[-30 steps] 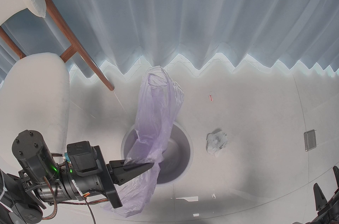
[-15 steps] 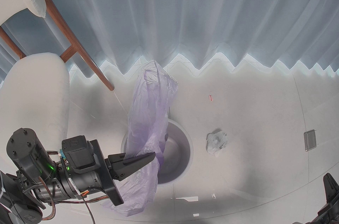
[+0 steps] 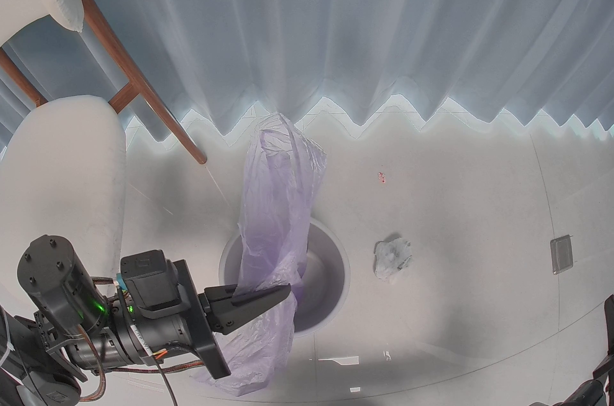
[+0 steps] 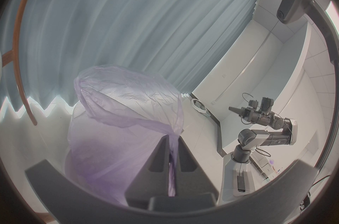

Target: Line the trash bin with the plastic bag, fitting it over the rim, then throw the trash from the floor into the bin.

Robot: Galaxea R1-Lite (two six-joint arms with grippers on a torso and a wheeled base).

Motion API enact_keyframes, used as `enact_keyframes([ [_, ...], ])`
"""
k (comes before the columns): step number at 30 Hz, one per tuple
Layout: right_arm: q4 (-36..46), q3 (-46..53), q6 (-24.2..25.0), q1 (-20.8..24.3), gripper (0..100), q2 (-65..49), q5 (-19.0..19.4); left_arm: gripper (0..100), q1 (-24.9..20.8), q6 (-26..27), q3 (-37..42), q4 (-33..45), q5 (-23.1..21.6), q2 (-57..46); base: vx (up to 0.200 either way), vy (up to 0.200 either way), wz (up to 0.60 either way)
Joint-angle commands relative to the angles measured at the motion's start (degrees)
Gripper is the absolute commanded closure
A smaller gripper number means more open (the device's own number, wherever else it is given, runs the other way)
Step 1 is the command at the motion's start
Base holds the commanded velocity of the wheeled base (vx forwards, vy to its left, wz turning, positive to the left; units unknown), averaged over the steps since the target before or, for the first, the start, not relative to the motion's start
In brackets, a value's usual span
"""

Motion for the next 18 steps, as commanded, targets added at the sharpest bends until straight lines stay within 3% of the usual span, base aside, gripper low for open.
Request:
enact_keyframes([
  [1, -2.06, -4.96, -0.70, 0.20, 100, 7.42, 0.82, 100, 0.18, 0.00, -0.46, -0.08, 0.04, 1.01, 0.000, 0.000, 0.00],
  [6, -1.88, -7.43, 0.79, 2.92, 100, 13.92, 6.09, 100, -0.61, 0.53, -0.19, -0.17, 0.65, 0.57, 0.000, 0.000, 0.00],
  [14, -3.02, -10.41, 12.48, 3.63, 100, 28.42, 10.57, 100, -0.88, 0.00, 0.16, -2.72, 0.65, 0.57, 0.000, 0.000, 0.00],
  [18, -4.25, -11.82, 13.80, 3.63, 100, 33.26, 14.26, 100, -0.96, 0.18, 0.16, -2.81, 0.74, 1.01, 0.000, 0.000, 0.00],
])
